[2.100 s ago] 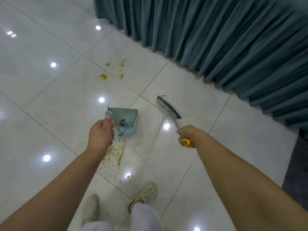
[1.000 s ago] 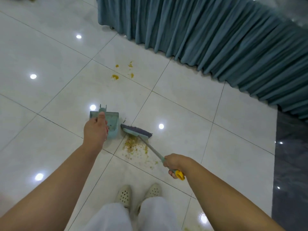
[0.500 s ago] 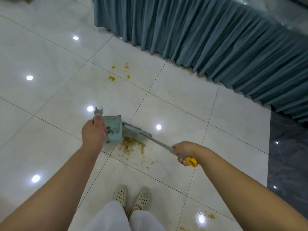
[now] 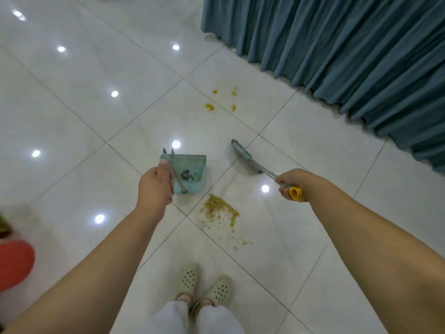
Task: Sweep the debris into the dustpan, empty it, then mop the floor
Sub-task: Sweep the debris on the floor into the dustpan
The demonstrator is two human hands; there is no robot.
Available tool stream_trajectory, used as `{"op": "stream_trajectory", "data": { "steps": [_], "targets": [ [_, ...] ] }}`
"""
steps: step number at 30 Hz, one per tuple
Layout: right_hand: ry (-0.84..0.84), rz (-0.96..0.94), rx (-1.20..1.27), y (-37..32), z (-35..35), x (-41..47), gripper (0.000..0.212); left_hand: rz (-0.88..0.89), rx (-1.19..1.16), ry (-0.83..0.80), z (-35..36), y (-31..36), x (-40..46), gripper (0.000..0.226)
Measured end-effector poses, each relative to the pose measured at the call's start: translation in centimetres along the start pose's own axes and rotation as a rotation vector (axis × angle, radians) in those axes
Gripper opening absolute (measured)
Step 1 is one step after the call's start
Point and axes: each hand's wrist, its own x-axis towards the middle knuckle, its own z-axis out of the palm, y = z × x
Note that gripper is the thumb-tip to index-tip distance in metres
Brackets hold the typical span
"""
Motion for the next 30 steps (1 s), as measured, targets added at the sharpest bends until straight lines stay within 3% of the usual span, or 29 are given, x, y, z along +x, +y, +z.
{"op": "stream_trajectory", "data": {
  "steps": [9, 17, 23, 30],
  "targets": [
    [-0.057, -0.036, -0.2, -2.0, 4.1, 1.7, 0.011, -0.037, 0.014, 0.069, -1.1, -2.5, -0.2, 0.045],
    [-0.142, -0.027, -0.469, 3.4, 3.9, 0.5, 0.033, -0.052, 0.012, 0.105, -0.2, -3.3, -1.5, 0.047],
    [-0.167, -0.034, -0.606, 8.0, 2.5, -1.6, 0.033, -0.057, 0.007, 0.152, 0.6, -3.5, -2.6, 0.053],
    [-0.163, 0.003, -0.533, 13.0, -0.5, -4.6, 0.036, -0.009, 0.016, 0.137, 2.8, -2.8, -4.3, 0.049]
  ]
}}
